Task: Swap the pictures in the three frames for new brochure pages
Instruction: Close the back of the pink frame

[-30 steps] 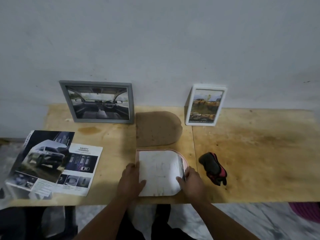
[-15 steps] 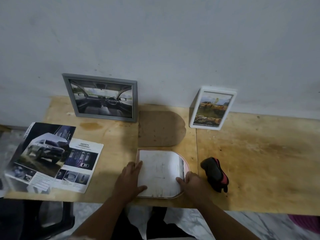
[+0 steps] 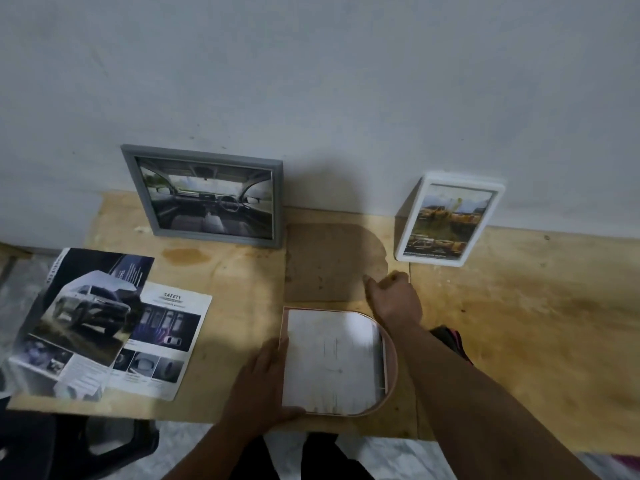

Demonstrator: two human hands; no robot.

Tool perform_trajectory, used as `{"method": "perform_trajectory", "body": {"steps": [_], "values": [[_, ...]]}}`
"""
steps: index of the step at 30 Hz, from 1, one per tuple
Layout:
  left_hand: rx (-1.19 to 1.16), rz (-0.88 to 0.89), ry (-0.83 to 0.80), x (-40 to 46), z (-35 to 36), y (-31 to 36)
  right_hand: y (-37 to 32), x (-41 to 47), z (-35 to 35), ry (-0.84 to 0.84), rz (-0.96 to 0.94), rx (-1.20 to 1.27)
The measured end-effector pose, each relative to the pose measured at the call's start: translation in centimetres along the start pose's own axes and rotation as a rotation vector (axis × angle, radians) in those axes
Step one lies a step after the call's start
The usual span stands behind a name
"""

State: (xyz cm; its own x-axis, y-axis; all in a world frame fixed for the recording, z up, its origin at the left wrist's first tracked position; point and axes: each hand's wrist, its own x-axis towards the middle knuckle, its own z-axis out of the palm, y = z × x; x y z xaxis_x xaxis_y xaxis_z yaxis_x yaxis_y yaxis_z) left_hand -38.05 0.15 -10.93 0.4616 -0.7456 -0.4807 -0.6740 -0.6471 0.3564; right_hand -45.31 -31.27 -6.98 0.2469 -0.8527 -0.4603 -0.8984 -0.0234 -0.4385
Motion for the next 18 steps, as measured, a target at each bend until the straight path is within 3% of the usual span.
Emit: {"method": "perform_trajectory", "body": {"steps": [9,15,18], "values": [[-0.003,0.055,-0.018,-0.2,-0.5,0.1,-2.4,1.9,1.8,0.026,0.335,0.146],[0.032,0.002,-0.053,-0.3,-0.9,0.5,-0.6,0.6,-0.8,0.002,0.197,0.543],[0.054,-0.047,-0.061,-1.0,-0.9,0.9,0.0,-0.7,-3.0,-0.128,0.087,0.694]]}}
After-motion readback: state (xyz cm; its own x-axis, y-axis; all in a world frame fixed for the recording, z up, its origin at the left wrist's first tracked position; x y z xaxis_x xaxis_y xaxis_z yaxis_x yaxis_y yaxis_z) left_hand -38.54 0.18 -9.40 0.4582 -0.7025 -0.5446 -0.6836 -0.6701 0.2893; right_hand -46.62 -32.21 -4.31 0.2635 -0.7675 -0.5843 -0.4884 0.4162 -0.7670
